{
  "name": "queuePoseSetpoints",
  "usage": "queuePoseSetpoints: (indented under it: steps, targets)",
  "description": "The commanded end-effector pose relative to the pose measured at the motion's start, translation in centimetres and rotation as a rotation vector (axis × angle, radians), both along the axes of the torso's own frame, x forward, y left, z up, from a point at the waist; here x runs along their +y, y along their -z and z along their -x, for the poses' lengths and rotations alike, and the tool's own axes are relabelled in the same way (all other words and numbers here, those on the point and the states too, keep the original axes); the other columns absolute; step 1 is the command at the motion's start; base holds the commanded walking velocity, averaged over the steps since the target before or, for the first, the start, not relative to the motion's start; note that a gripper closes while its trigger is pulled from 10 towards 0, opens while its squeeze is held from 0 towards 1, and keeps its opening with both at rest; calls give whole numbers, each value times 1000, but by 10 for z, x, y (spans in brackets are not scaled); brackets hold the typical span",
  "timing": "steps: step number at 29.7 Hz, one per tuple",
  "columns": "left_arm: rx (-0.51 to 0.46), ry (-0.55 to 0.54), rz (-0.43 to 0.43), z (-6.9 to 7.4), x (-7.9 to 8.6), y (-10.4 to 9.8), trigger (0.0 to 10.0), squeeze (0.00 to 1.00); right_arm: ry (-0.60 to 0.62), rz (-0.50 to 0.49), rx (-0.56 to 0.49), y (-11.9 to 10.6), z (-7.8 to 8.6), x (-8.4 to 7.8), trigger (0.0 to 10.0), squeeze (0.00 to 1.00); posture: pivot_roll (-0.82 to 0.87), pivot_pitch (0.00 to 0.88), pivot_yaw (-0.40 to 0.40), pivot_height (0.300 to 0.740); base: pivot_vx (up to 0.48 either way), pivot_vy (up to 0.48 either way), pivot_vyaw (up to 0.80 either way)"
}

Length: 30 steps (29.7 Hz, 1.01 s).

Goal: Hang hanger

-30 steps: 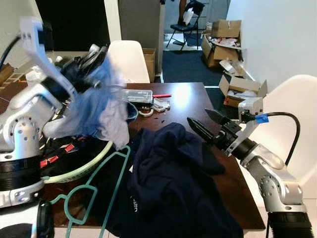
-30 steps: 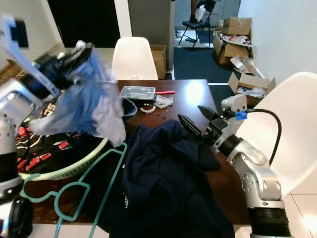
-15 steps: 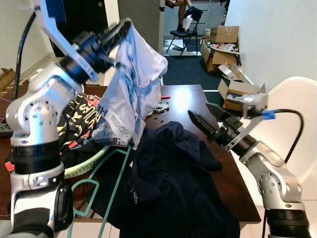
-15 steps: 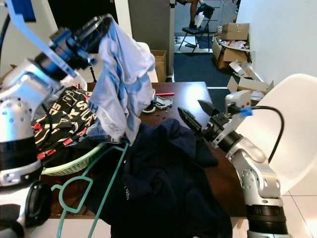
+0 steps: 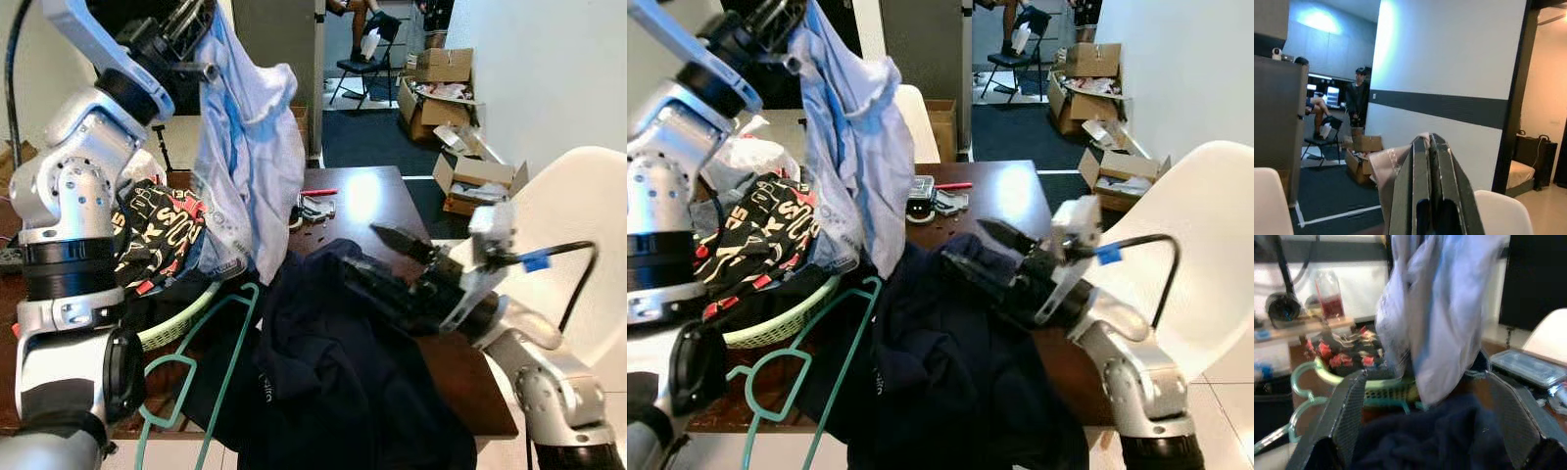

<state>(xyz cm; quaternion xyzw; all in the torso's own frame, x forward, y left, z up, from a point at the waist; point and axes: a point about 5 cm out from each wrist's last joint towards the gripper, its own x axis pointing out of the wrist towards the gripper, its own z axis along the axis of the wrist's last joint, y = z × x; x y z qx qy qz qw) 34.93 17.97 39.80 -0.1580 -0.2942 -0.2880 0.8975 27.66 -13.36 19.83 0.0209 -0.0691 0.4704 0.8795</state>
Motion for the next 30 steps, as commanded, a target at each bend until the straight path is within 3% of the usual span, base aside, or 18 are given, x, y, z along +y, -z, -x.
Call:
queuePoseSetpoints:
  steps: [1, 2, 5, 6, 7, 8, 17, 21, 25, 30]
  targets:
    - [-37, -6, -14, -2, -4, -12, 0, 0, -4, 45, 18, 7, -2, 16, 10000, 1000, -15, 0, 62, 740, 0, 0, 0]
    - [-58, 11, -17, -4, -12, -21, 0, 0, 5, 59, 27, 12, -5, 32, 10000, 1000, -15, 0, 65, 740, 0, 0, 0]
    - [-79, 23, -17, -6, -20, -29, 0, 0, 21, 62, 44, 16, -7, 45, 10000, 1000, -16, 0, 70, 740, 0, 0, 0]
    - [-93, 35, -14, -7, -26, -35, 0, 0, 38, 62, 61, 19, -9, 53, 10000, 118, -18, 0, 73, 740, 0, 0, 0]
    - [-93, 35, -14, -7, -26, -35, 0, 0, 38, 62, 61, 19, -9, 53, 10000, 118, -18, 0, 73, 740, 0, 0, 0]
    - [-105, 45, -13, -8, -31, -40, 0, 0, 63, 53, 84, 21, -12, 59, 10000, 0, -21, 0, 77, 740, 0, 0, 0]
    - [-137, 40, 7, -13, -44, -59, 0, 0, 103, -17, 168, 23, -14, 78, 10000, 0, -30, 0, 99, 740, 0, 0, 0]
    - [-160, -4, 40, -14, -42, -71, 0, 0, 193, -4, 233, 31, -22, 86, 10000, 0, -30, 0, 101, 740, 0, 0, 0]
    - [-173, -29, 58, -15, -40, -77, 0, 0, 241, 17, 263, 36, -25, 86, 10000, 0, -27, 0, 100, 740, 0, 0, 0]
    - [-199, -67, 69, -14, -38, -85, 0, 0, 425, 52, 362, 49, -38, 69, 10000, 0, -27, 0, 101, 740, 0, 0, 0]
